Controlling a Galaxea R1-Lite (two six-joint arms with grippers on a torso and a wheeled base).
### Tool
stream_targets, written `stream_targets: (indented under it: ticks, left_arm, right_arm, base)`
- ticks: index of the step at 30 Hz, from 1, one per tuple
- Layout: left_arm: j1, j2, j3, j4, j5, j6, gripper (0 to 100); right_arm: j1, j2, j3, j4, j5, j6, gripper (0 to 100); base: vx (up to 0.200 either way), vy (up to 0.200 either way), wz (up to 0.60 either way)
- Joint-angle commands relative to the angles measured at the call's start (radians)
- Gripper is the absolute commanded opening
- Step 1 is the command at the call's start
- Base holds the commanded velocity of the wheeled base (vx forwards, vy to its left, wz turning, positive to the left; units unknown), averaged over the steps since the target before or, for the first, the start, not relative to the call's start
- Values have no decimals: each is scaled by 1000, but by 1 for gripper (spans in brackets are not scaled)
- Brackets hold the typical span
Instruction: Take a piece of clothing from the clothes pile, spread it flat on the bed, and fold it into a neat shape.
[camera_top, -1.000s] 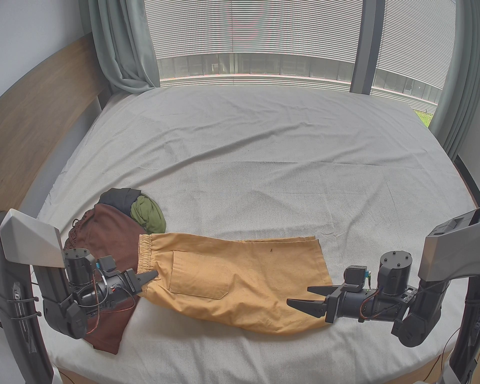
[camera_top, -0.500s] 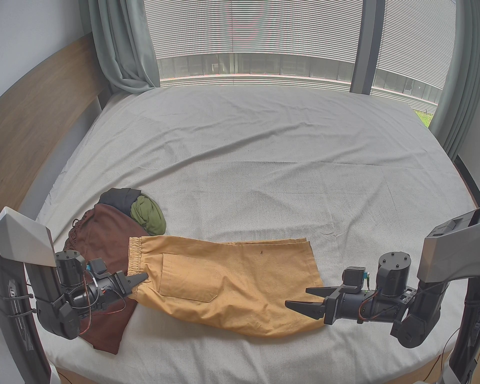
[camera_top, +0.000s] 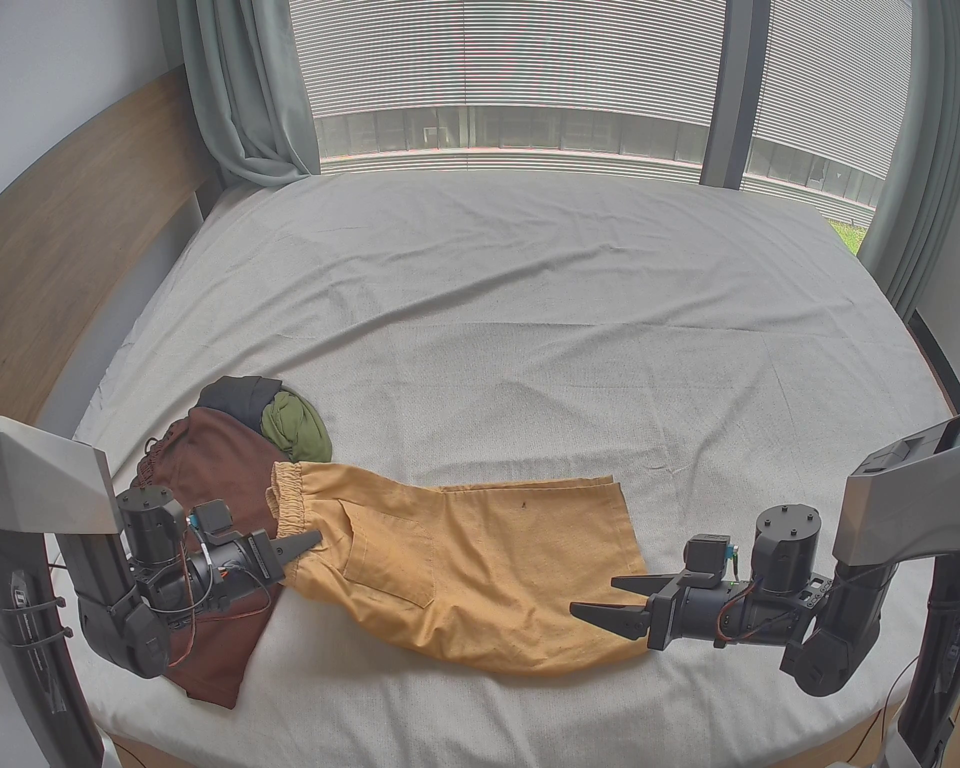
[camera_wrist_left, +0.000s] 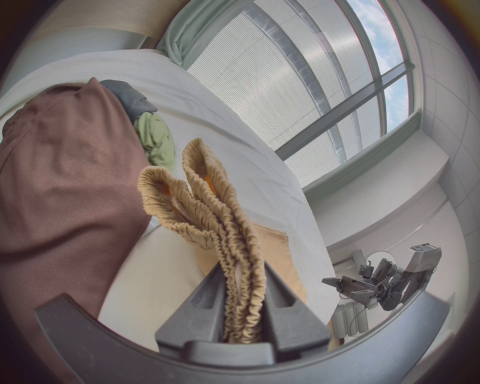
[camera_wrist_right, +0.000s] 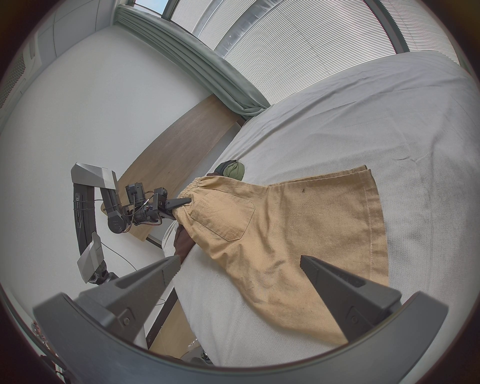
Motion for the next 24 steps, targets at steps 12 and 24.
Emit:
stream_targets:
  ticks: [12,24]
  left_arm:
    - [-108,-42,-36,-1,42,-18,0]
    - [-197,-42,-83,1,55,-53,0]
  right_arm:
    - [-4,-9,2,1,1,0,100]
    - [-10,-12,2,-1,1,-2,100]
  base:
    - [0,0,0]
    - [0,0,0]
